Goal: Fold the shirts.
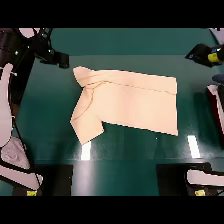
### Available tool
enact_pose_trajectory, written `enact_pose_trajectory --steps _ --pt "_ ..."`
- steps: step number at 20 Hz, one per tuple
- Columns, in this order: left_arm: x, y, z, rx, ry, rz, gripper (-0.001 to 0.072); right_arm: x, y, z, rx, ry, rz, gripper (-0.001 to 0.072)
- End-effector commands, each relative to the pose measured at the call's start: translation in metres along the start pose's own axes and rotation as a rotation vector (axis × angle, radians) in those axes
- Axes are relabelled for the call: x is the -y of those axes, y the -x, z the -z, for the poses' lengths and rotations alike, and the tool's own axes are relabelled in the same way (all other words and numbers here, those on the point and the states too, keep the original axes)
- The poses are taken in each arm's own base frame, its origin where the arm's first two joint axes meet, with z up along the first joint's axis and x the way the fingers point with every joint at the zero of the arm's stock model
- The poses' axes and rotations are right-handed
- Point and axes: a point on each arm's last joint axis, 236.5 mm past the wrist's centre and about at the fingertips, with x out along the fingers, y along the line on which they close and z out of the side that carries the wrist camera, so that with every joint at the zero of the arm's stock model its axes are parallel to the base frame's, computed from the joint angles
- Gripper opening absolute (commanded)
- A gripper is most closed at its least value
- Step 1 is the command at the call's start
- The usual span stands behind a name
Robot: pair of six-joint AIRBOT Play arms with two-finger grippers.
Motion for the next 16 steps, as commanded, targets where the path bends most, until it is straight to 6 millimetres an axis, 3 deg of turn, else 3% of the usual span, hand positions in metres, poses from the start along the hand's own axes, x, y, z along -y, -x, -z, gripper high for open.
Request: enact_pose_trajectory --steps 1,5,8,13,16 --pt "0.026 -0.017 0.049 -0.201 0.003 0.064 0.0606 -0.009 0.025 -0.009 0.045 0.042 -0.001 0.0571" --pt "0.083 -0.057 0.106 -0.380 -0.134 0.078 0.0606 -0.020 0.044 -0.003 0.046 0.064 -0.009 0.0571" --pt "0.107 -0.076 0.132 -0.435 -0.194 0.046 0.0606 -0.024 0.054 0.000 0.045 0.072 -0.011 0.0571" --pt "0.107 -0.098 0.177 -0.544 -0.189 0.019 0.0606 -0.026 0.058 0.005 0.029 0.077 -0.011 0.0571" --pt "0.103 -0.111 0.187 -0.546 -0.179 0.001 0.0606 -0.025 0.058 0.005 0.032 0.074 -0.010 0.0571"
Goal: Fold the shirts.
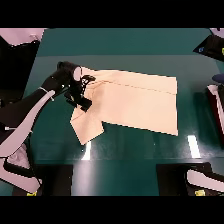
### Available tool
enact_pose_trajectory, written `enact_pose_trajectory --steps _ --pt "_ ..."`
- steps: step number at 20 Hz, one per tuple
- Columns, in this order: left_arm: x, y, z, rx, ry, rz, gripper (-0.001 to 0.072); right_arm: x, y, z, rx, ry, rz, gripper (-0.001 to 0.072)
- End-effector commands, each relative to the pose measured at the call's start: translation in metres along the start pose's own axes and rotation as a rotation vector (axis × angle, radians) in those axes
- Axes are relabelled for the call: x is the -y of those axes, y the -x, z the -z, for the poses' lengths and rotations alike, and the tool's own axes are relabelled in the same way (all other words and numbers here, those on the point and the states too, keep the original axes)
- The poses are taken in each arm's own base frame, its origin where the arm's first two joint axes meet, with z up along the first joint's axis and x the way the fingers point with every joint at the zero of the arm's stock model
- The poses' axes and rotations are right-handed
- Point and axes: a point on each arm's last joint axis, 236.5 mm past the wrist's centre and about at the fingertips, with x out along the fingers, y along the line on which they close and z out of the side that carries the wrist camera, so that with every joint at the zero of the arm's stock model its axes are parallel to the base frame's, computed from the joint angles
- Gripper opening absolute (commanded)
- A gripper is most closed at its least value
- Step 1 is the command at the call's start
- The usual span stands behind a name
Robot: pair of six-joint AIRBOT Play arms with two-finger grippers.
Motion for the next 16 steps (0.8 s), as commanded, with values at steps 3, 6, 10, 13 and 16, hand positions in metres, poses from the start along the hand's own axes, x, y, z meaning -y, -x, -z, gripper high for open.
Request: enact_pose_trajectory --steps 3,6,10,13,16 --pt "-0.017 -0.017 0.004 -0.006 0.018 -0.086 0.0606 0.003 0.003 0.000 -0.001 -0.005 0.004 0.0571" --pt "-0.025 -0.016 0.004 -0.007 0.016 -0.121 0.0605 0.003 0.003 0.000 -0.001 -0.005 0.004 0.0571" --pt "-0.027 -0.016 0.009 -0.029 -0.014 -0.130 0.0069 0.003 0.003 0.002 -0.007 -0.005 0.004 0.0571" --pt "-0.027 -0.016 0.014 -0.053 -0.026 -0.131 0.0028 0.003 0.003 0.002 -0.009 -0.005 0.003 0.0571" --pt "-0.037 0.002 0.013 -0.009 -0.051 -0.152 0.0026 0.003 0.003 0.006 -0.025 -0.006 0.003 0.0571"
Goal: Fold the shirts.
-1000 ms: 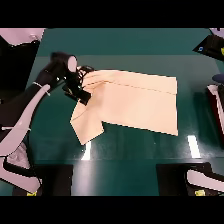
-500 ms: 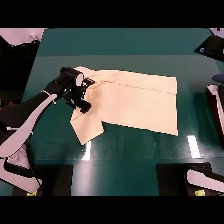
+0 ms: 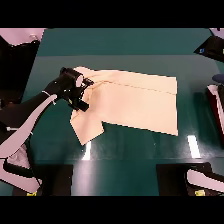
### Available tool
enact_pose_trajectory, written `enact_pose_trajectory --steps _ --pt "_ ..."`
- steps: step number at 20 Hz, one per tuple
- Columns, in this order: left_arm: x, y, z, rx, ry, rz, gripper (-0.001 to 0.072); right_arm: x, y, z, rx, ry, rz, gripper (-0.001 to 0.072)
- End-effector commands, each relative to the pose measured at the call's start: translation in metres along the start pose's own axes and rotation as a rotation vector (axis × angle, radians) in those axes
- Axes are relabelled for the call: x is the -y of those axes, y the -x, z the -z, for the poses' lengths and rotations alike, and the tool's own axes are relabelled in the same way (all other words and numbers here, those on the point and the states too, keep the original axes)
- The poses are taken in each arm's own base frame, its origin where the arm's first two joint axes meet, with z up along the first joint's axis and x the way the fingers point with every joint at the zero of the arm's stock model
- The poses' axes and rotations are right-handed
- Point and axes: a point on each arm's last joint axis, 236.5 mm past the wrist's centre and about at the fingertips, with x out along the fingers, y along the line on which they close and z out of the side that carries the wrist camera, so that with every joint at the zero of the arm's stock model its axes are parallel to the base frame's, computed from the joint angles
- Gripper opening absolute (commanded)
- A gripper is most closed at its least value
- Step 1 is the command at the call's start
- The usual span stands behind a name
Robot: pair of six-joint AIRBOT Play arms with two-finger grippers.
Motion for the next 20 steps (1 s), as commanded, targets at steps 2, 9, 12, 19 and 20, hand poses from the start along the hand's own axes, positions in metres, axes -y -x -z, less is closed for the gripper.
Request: enact_pose_trajectory --steps 2,9,12,19,20 --pt "-0.028 0.052 -0.002 0.168 0.035 -0.021 0.0027 0.001 0.001 0.011 -0.048 0.007 -0.001 0.0571" --pt "-0.105 0.151 0.056 0.448 0.314 0.063 0.0028 0.029 0.002 0.089 -0.275 -0.028 0.008 0.0501" --pt "-0.090 0.153 0.053 0.471 0.317 0.217 0.0028 0.041 -0.007 0.148 -0.385 -0.103 0.012 0.0502" --pt "-0.070 0.161 0.047 0.494 0.280 0.303 0.0028 0.019 -0.050 0.308 -0.641 -0.182 -0.086 0.0513" --pt "-0.070 0.161 0.047 0.494 0.280 0.303 0.0028 0.015 -0.056 0.323 -0.638 -0.201 -0.098 0.0512"
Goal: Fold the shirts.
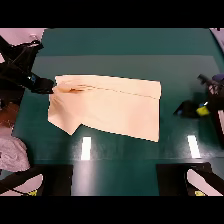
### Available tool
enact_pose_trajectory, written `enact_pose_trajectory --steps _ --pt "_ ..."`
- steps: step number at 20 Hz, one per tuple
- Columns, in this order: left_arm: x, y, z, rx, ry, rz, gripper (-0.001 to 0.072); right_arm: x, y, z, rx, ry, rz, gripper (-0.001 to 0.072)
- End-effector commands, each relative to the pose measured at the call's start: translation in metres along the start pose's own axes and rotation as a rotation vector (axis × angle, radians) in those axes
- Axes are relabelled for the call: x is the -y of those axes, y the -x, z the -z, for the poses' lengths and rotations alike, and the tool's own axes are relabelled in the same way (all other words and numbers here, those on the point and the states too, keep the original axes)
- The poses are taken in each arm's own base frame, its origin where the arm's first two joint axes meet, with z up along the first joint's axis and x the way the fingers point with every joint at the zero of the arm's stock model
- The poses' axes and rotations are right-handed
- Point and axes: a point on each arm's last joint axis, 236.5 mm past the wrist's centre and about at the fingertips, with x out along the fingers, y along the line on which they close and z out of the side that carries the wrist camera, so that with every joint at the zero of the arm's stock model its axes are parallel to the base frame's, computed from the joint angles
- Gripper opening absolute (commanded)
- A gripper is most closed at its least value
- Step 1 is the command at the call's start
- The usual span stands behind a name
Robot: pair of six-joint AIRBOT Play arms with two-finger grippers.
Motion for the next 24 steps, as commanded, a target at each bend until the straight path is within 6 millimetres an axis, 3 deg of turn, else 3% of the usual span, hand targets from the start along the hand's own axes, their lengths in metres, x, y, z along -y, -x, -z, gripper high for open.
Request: enact_pose_trajectory --steps 1,4,8,11,14,15,16,17,18,19,21,23,24 --pt "0.007 0.001 0.001 0.000 -0.001 0.036 0.0028 -0.003 -0.054 0.041 -0.037 -0.047 -0.059 0.0510" --pt "0.009 0.001 0.001 0.000 -0.001 0.043 0.0028 -0.008 -0.082 0.067 -0.078 -0.050 -0.080 0.0509" --pt "0.009 0.001 0.003 -0.010 -0.001 0.044 0.0028 -0.008 -0.102 0.089 -0.122 -0.047 -0.064 0.0508" --pt "0.009 0.001 0.004 -0.015 -0.002 0.045 0.0028 -0.012 -0.109 0.090 -0.114 -0.022 -0.054 0.0442" --pt "0.009 0.002 0.005 -0.016 -0.001 0.046 0.0028 -0.027 -0.113 0.085 -0.084 -0.003 -0.085 0.0432" --pt "0.009 0.002 0.004 -0.016 -0.001 0.046 0.0028 -0.032 -0.114 0.083 -0.074 0.001 -0.097 0.0312" --pt "0.010 0.002 0.004 -0.014 -0.001 0.046 0.0028 -0.037 -0.115 0.082 -0.069 0.012 -0.106 0.0072" --pt "0.012 0.003 0.002 -0.003 -0.001 0.057 0.0028 -0.042 -0.114 0.079 -0.058 0.025 -0.112 0.0019" --pt "0.016 0.005 -0.004 0.028 0.000 0.068 0.0028 -0.048 -0.109 0.072 -0.040 0.047 -0.118 0.0018" --pt "0.018 0.013 -0.014 0.077 -0.003 0.069 0.0027 -0.057 -0.099 0.058 -0.003 0.067 -0.130 0.0019" --pt "0.024 0.051 -0.047 0.249 -0.016 0.058 0.0027 -0.091 -0.052 0.012 0.169 0.149 -0.169 0.0017" --pt "0.033 0.114 -0.080 0.456 -0.040 0.038 0.0027 -0.135 0.034 -0.045 0.462 0.253 -0.212 0.0014" --pt "0.041 0.157 -0.093 0.580 -0.066 0.026 0.0027 -0.155 0.092 -0.068 0.635 0.291 -0.234 0.0014"
